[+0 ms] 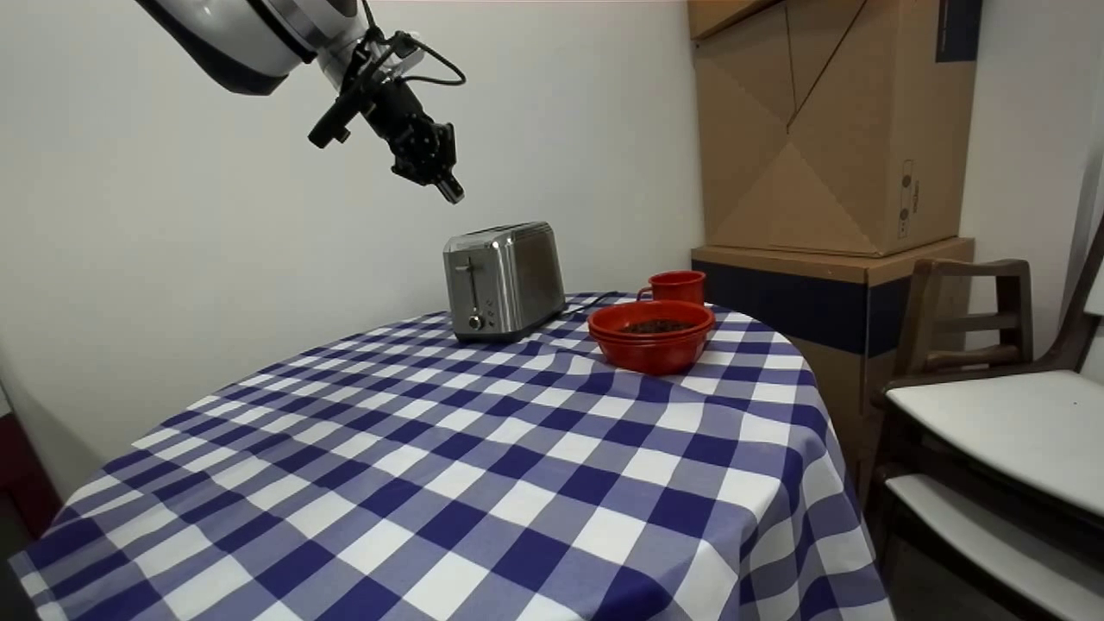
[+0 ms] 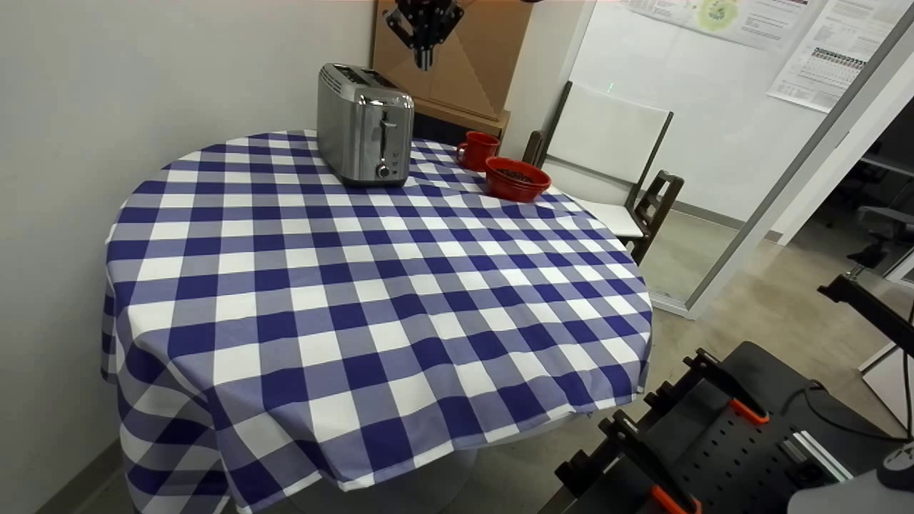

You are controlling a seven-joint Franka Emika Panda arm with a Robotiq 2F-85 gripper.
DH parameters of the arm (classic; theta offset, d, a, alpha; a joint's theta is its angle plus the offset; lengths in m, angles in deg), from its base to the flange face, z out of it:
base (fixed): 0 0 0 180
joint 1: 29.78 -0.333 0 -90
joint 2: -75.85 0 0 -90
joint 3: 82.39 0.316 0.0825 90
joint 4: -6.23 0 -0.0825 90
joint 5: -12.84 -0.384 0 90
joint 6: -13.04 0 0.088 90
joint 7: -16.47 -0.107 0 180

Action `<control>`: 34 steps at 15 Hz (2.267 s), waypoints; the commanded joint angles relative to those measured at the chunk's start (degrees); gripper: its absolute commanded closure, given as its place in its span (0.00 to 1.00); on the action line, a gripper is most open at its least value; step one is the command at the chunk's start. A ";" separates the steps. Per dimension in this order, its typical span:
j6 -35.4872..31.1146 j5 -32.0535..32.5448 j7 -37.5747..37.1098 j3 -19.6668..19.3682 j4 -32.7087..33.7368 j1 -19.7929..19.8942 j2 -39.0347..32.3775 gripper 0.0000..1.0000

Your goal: Push down the lever on the toaster

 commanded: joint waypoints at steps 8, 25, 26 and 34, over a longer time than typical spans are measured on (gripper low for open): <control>1.80 -2.17 1.98 -1.91 15.22 -1.34 -14.15 1.00; 12.11 -10.94 8.46 -1.09 31.77 -0.50 -30.36 1.00; 12.61 -11.01 8.66 -1.05 32.64 -0.42 -31.51 1.00; 18.94 -11.83 10.88 -0.45 38.85 0.07 -35.30 0.99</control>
